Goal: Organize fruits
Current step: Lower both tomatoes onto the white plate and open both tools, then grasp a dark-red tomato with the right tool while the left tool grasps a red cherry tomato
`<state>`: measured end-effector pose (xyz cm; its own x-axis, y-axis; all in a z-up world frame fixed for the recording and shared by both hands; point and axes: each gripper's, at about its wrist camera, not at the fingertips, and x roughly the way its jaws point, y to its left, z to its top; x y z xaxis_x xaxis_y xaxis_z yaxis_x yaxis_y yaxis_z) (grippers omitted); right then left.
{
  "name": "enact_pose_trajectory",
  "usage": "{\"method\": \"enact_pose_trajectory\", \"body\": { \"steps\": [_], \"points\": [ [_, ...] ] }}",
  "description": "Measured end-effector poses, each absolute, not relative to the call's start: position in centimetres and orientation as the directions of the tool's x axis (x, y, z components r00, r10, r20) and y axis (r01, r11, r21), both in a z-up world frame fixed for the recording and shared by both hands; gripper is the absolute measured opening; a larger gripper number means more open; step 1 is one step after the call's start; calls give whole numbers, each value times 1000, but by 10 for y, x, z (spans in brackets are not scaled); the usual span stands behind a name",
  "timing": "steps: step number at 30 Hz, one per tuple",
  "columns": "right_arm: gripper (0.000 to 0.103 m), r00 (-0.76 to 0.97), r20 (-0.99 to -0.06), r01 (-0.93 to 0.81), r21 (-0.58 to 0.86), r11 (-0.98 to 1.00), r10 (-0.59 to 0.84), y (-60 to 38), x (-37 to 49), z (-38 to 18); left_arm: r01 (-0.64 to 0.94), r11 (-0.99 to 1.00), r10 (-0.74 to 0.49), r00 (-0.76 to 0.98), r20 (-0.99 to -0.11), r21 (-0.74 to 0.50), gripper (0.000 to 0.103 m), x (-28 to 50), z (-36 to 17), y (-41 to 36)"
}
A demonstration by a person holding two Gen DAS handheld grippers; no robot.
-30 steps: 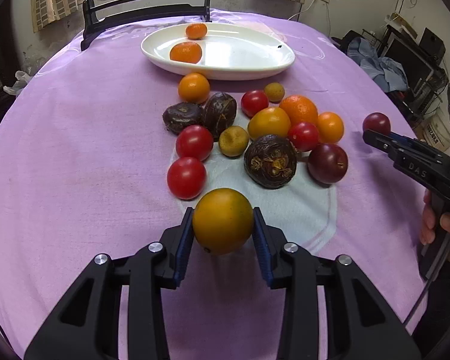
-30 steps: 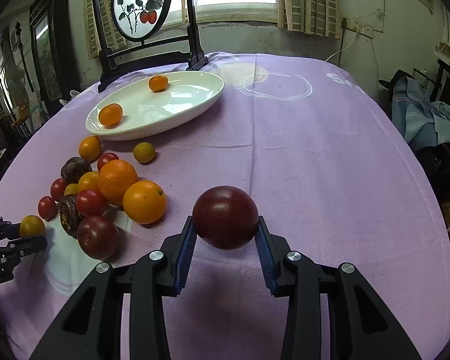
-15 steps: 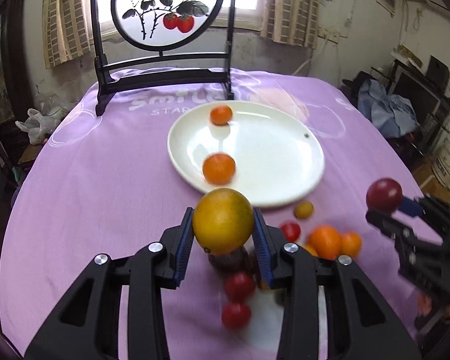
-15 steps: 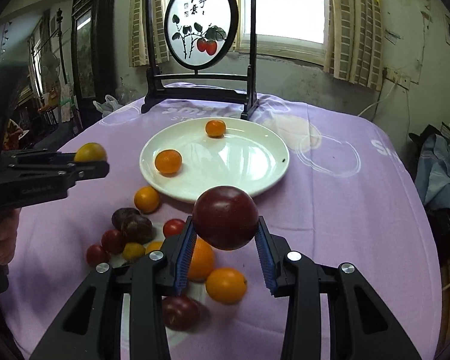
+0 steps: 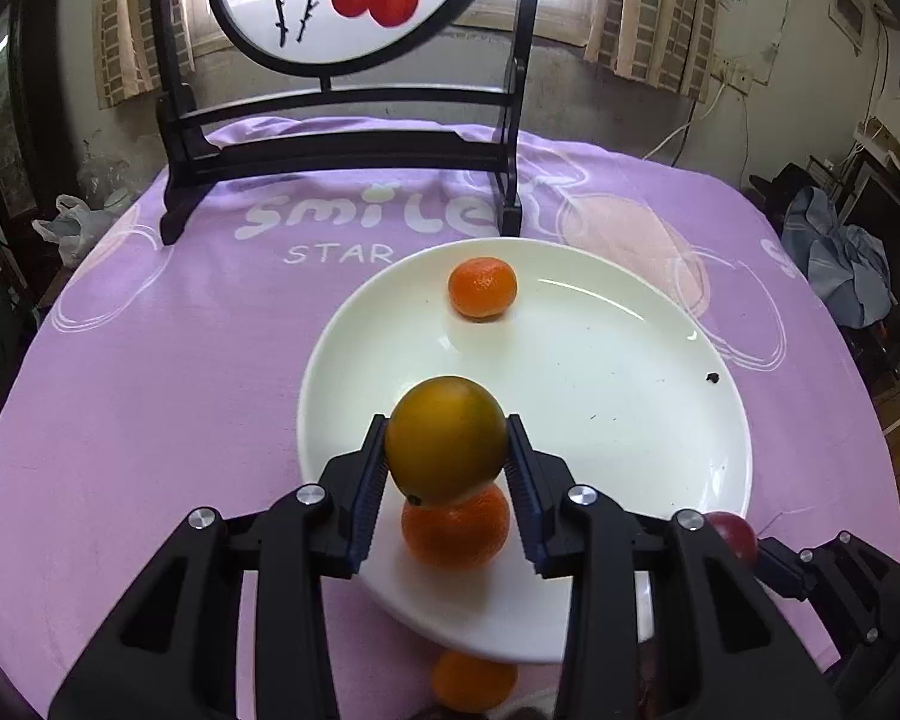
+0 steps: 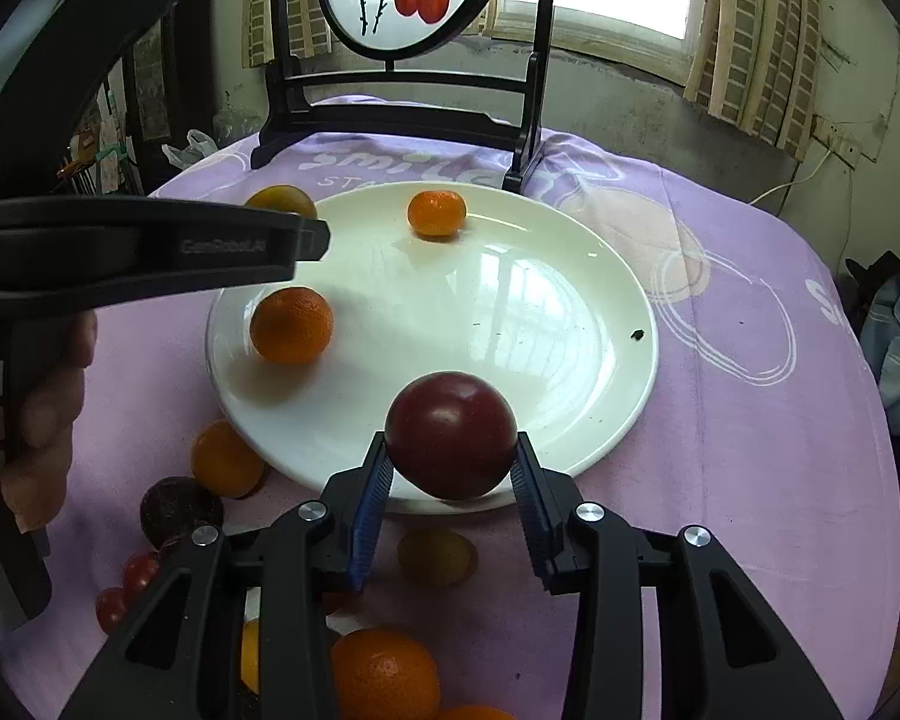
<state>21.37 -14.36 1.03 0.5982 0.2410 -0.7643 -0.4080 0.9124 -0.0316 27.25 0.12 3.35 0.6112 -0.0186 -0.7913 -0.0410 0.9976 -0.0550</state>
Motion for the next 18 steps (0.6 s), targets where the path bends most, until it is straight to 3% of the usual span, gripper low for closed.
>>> {"method": "enact_pose_trajectory", "body": {
  "steps": [1,3,5,9,13,18],
  "points": [
    [43,596,-766,-408,-30,912,241,-144,216,8,-39,998,-23,594,-804,-57,37,278,27,-1],
    [62,612,-757,-404,-52,913,227,-143,213,9,-34,997,-36,569,-821,-68,40,281,18,-5],
    [62,634,-740,-403,-70,912,224,-146,207,14,-31,998,-31,577,-816,-60,54,276,17,-7],
    [62,647,-724,-401,-57,914,239,-160,192,22,-21,998,-32,617,-787,-57,59,254,31,-6],
    [62,657,-708,-414,-50,909,260,-177,163,31,-7,999,-22,666,-745,-35,80,217,50,-6],
    [62,654,-700,-437,-40,898,287,-193,122,34,5,999,-32,674,-738,-38,83,173,50,-3]
  ]
}}
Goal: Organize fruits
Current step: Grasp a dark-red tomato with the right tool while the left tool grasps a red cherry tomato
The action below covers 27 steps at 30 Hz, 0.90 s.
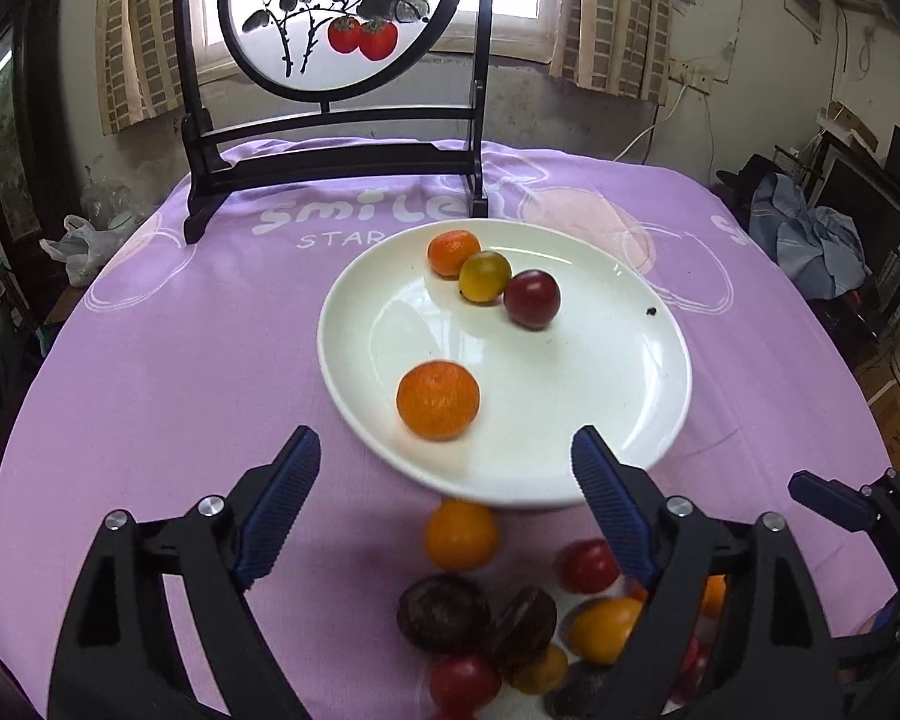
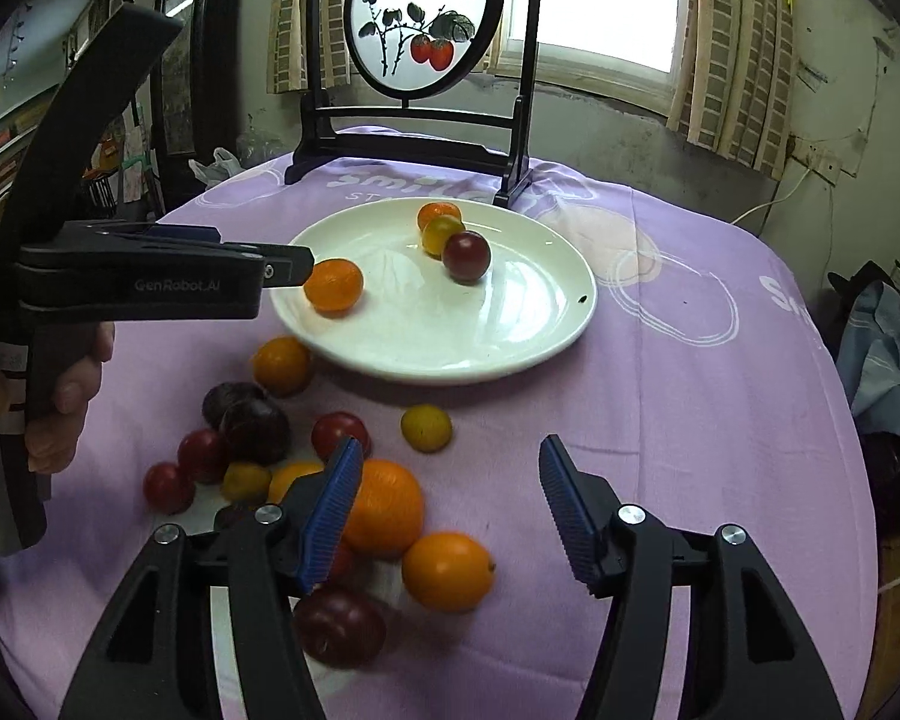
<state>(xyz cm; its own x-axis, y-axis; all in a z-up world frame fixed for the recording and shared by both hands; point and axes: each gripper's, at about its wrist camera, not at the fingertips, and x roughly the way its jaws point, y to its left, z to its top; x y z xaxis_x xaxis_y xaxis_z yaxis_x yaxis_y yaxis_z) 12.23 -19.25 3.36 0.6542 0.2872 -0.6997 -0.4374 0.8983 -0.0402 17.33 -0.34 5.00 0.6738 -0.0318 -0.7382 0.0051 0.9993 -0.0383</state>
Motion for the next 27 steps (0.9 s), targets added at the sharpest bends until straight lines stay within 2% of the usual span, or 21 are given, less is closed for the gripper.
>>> {"method": "enact_pose_trajectory", "body": {
  "steps": [8,16,19,20,21,27],
  "points": [
    [62,594,-739,-493,-22,870,318,-197,69,11,2,1000,-25,653,-757,-31,87,114,32,9],
    [61,548,-789,-509,-50,859,278,-179,68,-14,32,999,-21,636,-771,0,88,70,17,13],
    [49,536,-801,-507,-55,860,265,-173,74,-21,52,999,-29,618,-786,4,88,62,10,12],
    [41,526,-804,-512,-41,858,276,-172,75,-23,57,998,-30,609,-792,6,88,60,7,12],
    [39,523,-802,-515,-29,857,287,-172,76,-23,60,998,-31,603,-797,6,88,59,4,12],
    [39,544,-784,-492,-11,870,298,-182,73,-19,72,997,-36,578,-815,7,88,61,-9,6]
  ]
}}
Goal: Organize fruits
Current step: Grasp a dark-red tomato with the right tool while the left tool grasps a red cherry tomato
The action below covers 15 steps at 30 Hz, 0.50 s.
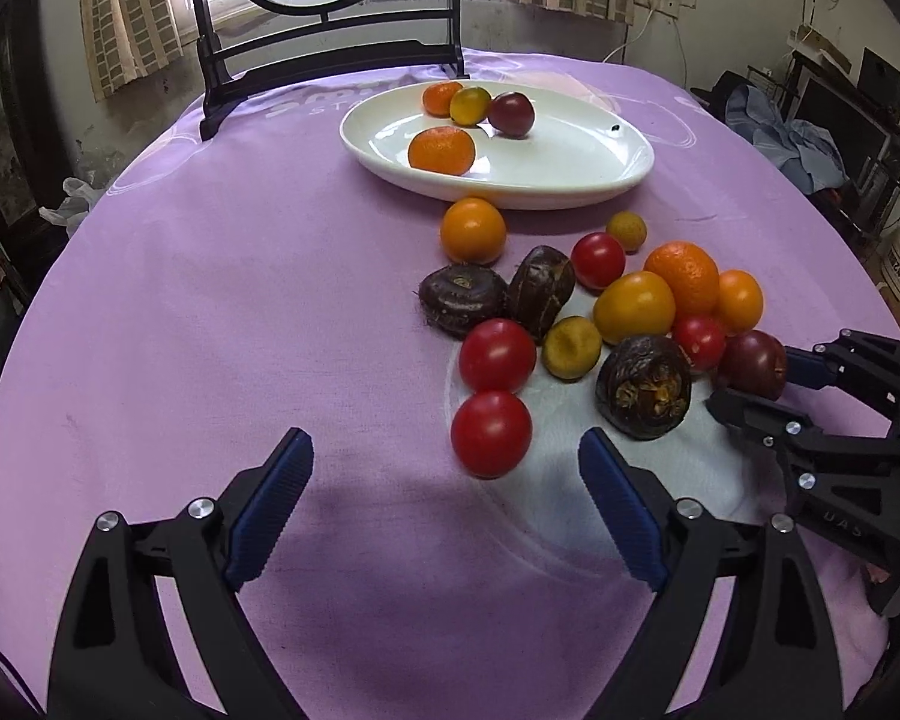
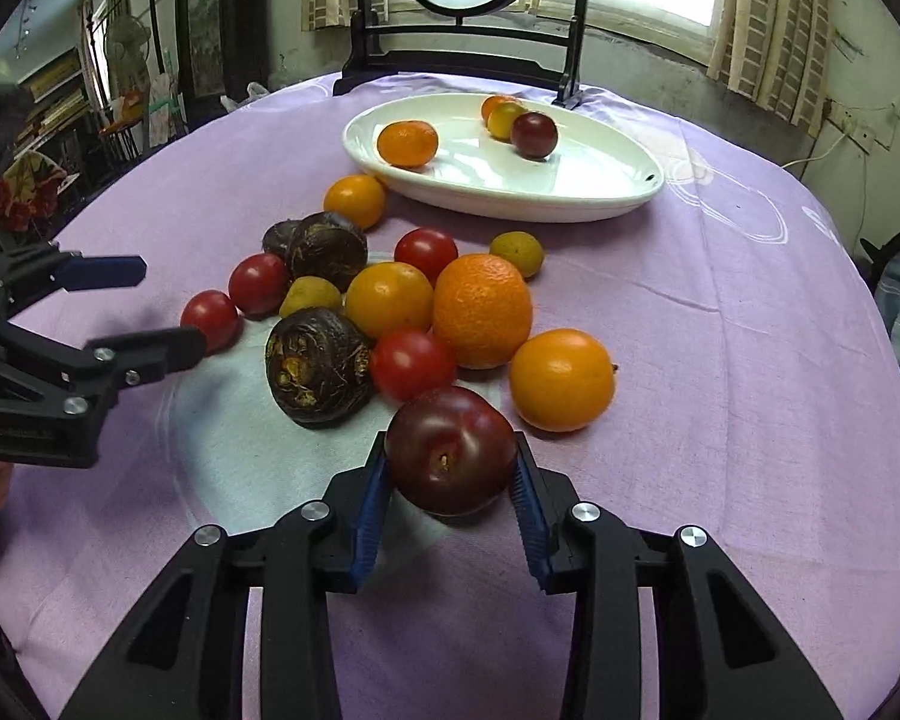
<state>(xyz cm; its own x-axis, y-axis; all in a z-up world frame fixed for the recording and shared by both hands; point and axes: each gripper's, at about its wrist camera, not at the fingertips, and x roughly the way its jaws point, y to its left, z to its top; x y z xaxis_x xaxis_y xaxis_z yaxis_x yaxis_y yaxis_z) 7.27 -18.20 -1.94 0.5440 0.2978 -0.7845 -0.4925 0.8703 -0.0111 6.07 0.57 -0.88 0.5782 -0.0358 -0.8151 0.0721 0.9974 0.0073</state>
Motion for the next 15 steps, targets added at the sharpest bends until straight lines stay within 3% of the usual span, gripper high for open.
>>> {"method": "enact_pose_trajectory", "body": {
  "steps": [2,6,9,15],
  "points": [
    [39,546,-778,-487,6,873,310,-187,71,-18,73,997,-51,561,-826,-12,70,64,-13,3],
    [39,549,-770,-488,21,873,325,-191,68,-16,74,997,-53,527,-848,-17,62,72,-24,-4],
    [39,559,-758,-494,22,869,337,-193,64,-12,90,996,-40,543,-839,11,28,73,-22,-7],
    [39,594,-722,-494,19,869,353,-200,58,6,136,990,-57,560,-827,24,27,70,-5,-9]
  ]
}}
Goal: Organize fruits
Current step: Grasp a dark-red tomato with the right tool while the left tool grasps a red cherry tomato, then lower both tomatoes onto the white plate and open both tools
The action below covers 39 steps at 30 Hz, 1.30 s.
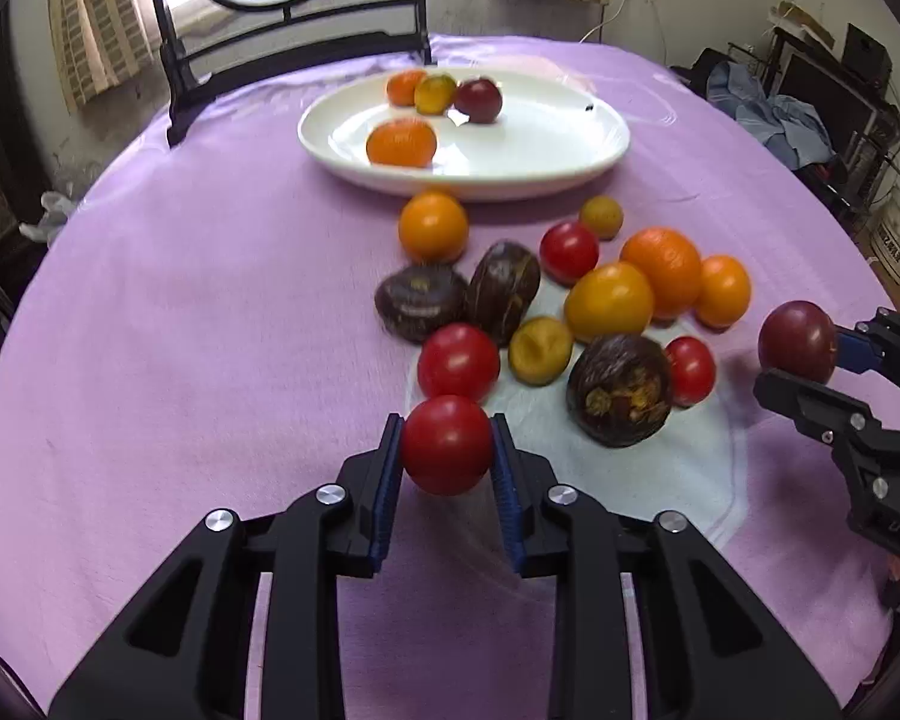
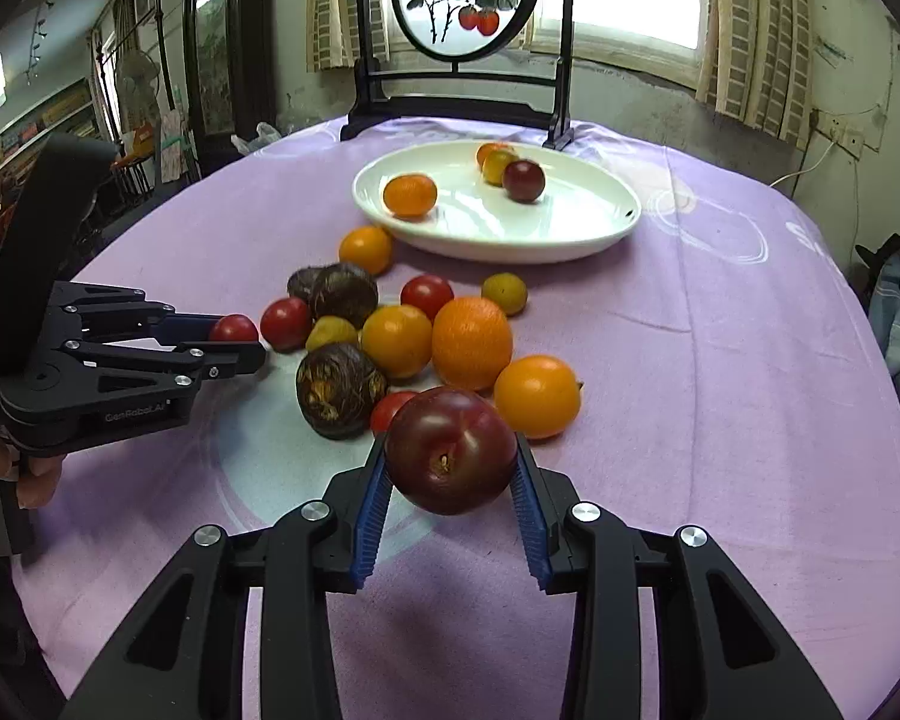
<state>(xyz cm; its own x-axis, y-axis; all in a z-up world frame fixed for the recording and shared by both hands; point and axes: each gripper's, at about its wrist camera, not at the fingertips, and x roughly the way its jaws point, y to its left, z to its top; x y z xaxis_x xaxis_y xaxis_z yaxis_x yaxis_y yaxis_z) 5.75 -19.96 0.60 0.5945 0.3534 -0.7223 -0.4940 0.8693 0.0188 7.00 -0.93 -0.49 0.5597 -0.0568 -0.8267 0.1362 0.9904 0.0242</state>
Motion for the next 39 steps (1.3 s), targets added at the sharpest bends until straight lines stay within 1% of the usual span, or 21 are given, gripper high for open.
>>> {"method": "enact_pose_trajectory", "body": {
  "steps": [4,8,11,13,18,22,31,33,34,35,37,39],
  "points": [
    [39,631,-692,-490,-5,872,351,-200,62,24,147,989,-91,603,-792,-2,27,74,24,-6],
    [39,672,-653,-482,-27,876,350,-198,76,45,127,992,-78,657,-750,7,27,96,52,-6],
    [39,694,-628,-479,-37,877,352,-193,91,56,124,992,-84,683,-725,2,27,118,64,-11],
    [39,702,-618,-478,-42,877,354,-188,103,60,108,994,-84,683,-726,-13,27,137,67,-13],
    [39,678,-642,-481,-21,876,357,-176,137,56,77,996,-89,667,-740,-50,27,177,59,-19],
    [39,657,-673,-474,-19,880,340,-167,163,44,51,998,-66,649,-758,-43,27,207,49,-22],
    [39,621,-716,-466,-12,885,317,-157,198,23,38,999,-51,629,-776,-35,28,244,32,-27],
    [40,620,-723,-460,-19,888,306,-155,205,19,35,998,-59,618,-784,-47,37,252,27,-29],
    [40,622,-724,-454,-23,891,298,-154,209,17,33,998,-58,615,-786,-48,47,255,25,-29],
    [40,618,-729,-450,-23,893,293,-154,212,14,28,999,-48,618,-785,-39,52,256,23,-30],
    [42,608,-739,-442,-11,897,291,-154,216,9,26,999,-37,621,-783,-27,56,257,23,-31],
    [50,614,-734,-434,-7,901,290,-157,214,9,22,999,-39,618,-785,-32,63,255,23,-30]
  ]
}}
